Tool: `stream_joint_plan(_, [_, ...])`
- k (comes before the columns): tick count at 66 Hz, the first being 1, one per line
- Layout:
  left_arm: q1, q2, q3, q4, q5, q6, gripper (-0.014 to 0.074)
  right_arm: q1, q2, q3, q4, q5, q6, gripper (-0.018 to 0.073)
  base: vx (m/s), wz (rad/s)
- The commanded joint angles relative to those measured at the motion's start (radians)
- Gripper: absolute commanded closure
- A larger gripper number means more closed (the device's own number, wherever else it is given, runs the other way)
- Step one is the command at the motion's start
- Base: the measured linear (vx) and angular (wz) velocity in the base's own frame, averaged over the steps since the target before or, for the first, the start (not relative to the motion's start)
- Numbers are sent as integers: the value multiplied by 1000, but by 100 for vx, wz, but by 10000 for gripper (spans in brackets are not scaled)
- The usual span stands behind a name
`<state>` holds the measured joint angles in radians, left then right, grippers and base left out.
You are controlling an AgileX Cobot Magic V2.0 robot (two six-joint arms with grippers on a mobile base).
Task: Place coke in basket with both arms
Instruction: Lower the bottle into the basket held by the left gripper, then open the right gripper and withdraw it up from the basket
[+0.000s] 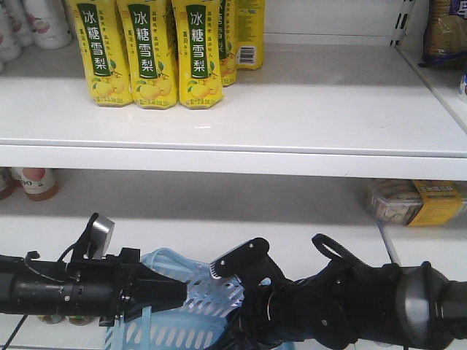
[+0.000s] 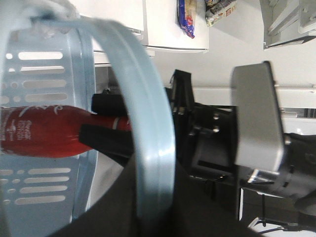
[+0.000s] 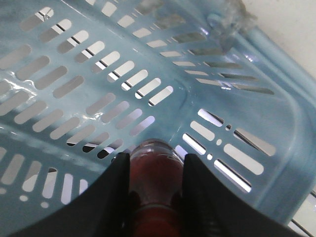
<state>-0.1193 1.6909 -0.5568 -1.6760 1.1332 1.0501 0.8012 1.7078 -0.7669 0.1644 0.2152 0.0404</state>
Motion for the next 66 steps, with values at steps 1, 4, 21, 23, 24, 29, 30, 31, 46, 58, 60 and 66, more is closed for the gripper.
stream_joint_plan(1, [-4, -44, -19, -97, 100, 7, 602, -1, -38, -31, 9, -41, -4, 386, 0, 0])
stream_joint_plan(4, [-4, -44, -19, -97, 100, 7, 602, -1, -39, -31, 11, -41, -4, 356, 0, 0])
stream_joint_plan(21, [-4, -44, -19, -97, 100, 7, 602, -1, -77, -31, 13, -32, -4, 196, 0, 0])
stream_joint_plan(23, [-4, -44, -19, -97, 100, 7, 602, -1, -86, -31, 13, -30, -4, 188, 0, 0])
stream_joint_plan(24, [-4, -44, -19, -97, 100, 7, 602, -1, -95, -31, 13, -28, -4, 186, 0, 0])
stream_joint_plan(29, [-4, -44, -19, -97, 100, 7, 602, -1, -130, -31, 13, -19, -4, 184, 0, 0])
stream_joint_plan(30, [-4, -44, -19, -97, 100, 7, 602, -1, -138, -31, 13, -16, -4, 184, 0, 0])
stream_joint_plan(31, [-4, -44, -19, -97, 100, 7, 602, -1, -146, -31, 13, -12, -4, 183, 0, 0])
stream_joint_plan(46, [-4, -44, -19, -97, 100, 7, 602, -2, -285, -31, -12, 7, -4, 184, 0, 0])
stream_joint_plan(58, [-4, -44, -19, -97, 100, 7, 602, -5, -400, -31, -116, 4, -3, 192, 0, 0])
stream_joint_plan(60, [-4, -44, -19, -97, 100, 7, 602, -15, -419, -31, -127, 4, 2, 193, 0, 0])
stream_joint_plan(66, [-4, -44, -19, -97, 100, 7, 602, -60, -472, -31, -125, 4, 7, 195, 0, 0])
